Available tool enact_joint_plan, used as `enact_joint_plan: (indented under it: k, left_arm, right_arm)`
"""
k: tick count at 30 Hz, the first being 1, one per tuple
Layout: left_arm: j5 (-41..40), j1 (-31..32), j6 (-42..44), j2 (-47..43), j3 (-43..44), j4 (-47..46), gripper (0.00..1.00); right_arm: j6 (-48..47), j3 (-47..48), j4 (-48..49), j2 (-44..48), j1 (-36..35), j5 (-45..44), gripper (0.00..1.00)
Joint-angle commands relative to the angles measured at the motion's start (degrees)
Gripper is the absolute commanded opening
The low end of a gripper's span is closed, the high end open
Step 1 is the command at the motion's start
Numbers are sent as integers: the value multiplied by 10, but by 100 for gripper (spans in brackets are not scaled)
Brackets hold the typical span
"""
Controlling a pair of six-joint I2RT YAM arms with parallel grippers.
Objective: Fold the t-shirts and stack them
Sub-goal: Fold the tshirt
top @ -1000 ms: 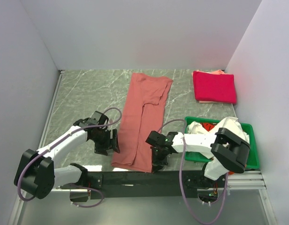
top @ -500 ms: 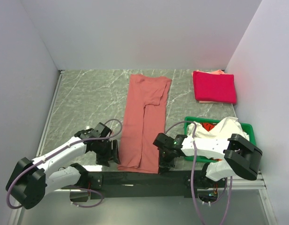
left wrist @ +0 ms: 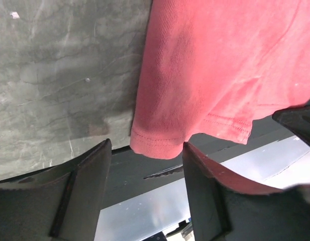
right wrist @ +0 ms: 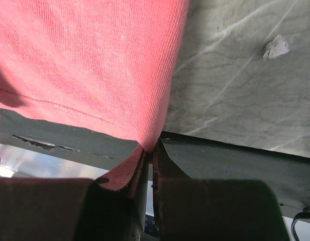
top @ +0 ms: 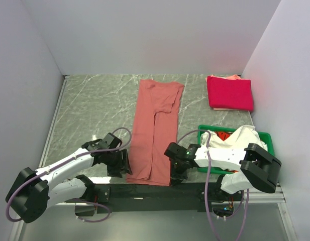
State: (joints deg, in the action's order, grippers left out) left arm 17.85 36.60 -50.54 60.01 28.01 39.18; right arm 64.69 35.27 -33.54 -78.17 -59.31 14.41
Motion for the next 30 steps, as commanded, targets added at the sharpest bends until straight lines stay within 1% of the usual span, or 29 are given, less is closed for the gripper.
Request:
enact_joint_plan:
  k: [1,2,6,12,14,24,30]
  left_arm:
    - [-12,9,-20,5,2,-21,63]
    - [-17,12,-22,7,3,-18,62]
    - [-39,40,-34,6,-1,-8,54]
    - [-53,56,-44,13,0,-7,47]
    - [-59,65,-48,19,1,-8,43]
    - [-63,94,-60,39,-1,-24,35]
    - [-51,100,-59,50,-7,-52,31]
  right_arm:
    - [0,-1,-13,12,2,-18,8]
    - [0,-1,-14,13,2,-20,8]
    - [3,-4,-13,17,2,-22,7]
    - [8,-6,-6,23,2,-24,8]
    - [8,-4,-7,25,2,-26,8]
    - [10,2,-9,29,2,-32,8]
    - [13,-4,-7,36,3,-32,8]
